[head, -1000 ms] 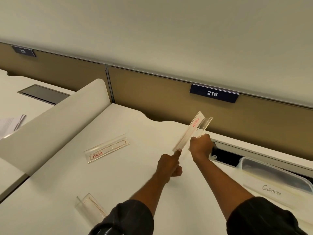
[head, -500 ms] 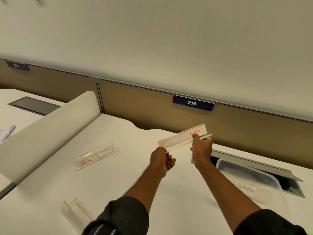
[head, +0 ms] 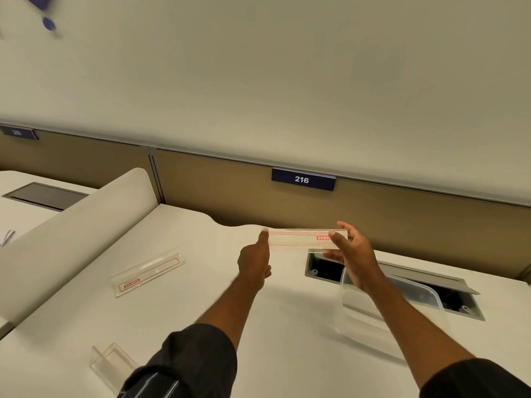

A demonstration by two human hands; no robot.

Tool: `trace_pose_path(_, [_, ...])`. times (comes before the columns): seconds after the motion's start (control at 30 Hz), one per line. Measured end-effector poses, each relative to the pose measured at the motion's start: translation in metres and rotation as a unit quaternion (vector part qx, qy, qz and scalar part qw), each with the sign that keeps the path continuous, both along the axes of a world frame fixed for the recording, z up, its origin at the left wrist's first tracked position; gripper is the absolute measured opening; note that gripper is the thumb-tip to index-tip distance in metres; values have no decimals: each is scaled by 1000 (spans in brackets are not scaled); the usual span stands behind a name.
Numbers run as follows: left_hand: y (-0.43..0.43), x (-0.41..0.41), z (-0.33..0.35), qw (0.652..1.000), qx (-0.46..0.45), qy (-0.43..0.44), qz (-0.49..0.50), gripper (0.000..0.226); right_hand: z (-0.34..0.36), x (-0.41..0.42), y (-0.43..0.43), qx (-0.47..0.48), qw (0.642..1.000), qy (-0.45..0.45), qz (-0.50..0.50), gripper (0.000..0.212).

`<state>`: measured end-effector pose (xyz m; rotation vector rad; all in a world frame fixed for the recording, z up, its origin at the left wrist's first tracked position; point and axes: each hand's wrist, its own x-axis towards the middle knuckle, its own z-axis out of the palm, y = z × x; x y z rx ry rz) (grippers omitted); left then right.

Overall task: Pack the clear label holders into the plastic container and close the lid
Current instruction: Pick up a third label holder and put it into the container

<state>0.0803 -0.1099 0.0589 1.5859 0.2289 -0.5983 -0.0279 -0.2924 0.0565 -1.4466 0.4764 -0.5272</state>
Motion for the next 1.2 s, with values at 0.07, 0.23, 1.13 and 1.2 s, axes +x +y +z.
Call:
trace_pose_path(0.07, [-8,-6,1,994,40,-96,12,68,3,-8,-5,25,999,-10,-21,59])
trace_pose_path(0.23, [-24,-21,5,971,-30,-230,-60,72,11,-33,-21,54,998,-1,-31,55])
trace_pose_path(1.13, [-125,-89,3,952,-4,-187,-243,31,-4,-158,-121,-144,972,153,-106,60])
trace_pose_path(1.2, [-132,-94,-4,945,31,-207,-251,36,-9,-163,-125,-182,960,193,-95,66])
